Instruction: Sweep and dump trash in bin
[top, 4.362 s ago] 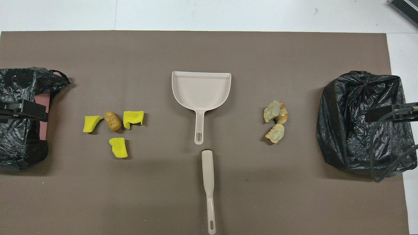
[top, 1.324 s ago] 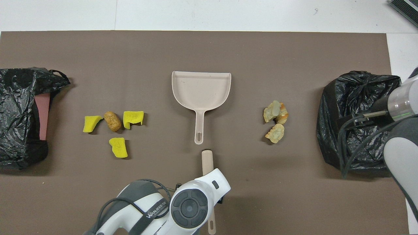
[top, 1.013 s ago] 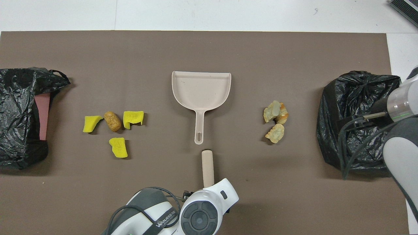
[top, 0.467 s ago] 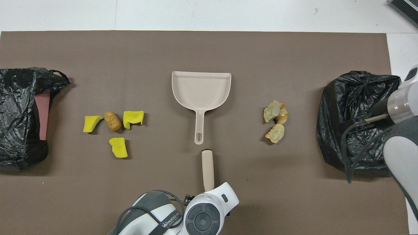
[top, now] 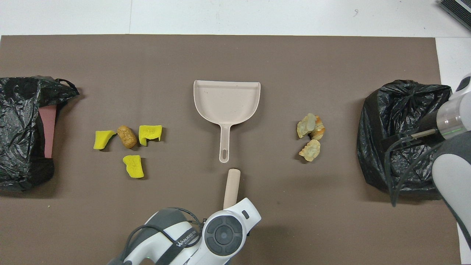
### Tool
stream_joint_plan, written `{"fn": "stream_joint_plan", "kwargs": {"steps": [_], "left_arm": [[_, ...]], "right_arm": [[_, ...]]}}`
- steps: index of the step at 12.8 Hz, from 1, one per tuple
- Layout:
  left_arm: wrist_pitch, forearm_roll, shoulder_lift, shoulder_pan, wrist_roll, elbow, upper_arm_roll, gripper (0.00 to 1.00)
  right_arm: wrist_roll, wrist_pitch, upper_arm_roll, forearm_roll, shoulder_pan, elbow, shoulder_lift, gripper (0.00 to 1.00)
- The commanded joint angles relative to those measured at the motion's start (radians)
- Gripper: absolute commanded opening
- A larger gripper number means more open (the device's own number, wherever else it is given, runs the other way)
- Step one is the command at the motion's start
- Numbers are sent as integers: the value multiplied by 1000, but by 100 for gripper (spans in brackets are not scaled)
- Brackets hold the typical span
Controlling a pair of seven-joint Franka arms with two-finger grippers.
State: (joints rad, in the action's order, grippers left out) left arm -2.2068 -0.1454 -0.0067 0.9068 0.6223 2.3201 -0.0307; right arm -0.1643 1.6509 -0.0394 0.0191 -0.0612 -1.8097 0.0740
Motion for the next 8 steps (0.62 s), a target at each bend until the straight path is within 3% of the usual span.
{"fn": "stream_joint_plan", "kwargs": {"steps": [1, 4, 8], "left_arm": [[105, -10, -64, -96, -27, -1, 3, 0], [108, 35, -50, -253, -44, -37, 3, 0], [148, 46, -47, -478, -193, -119, 3, 0]], "right_arm": [[-26, 9, 3, -18, 12, -25, 23, 100], [152, 10, 9, -24, -14, -8, 15, 100], [417, 58, 24, -25, -164, 16, -22, 100]]}}
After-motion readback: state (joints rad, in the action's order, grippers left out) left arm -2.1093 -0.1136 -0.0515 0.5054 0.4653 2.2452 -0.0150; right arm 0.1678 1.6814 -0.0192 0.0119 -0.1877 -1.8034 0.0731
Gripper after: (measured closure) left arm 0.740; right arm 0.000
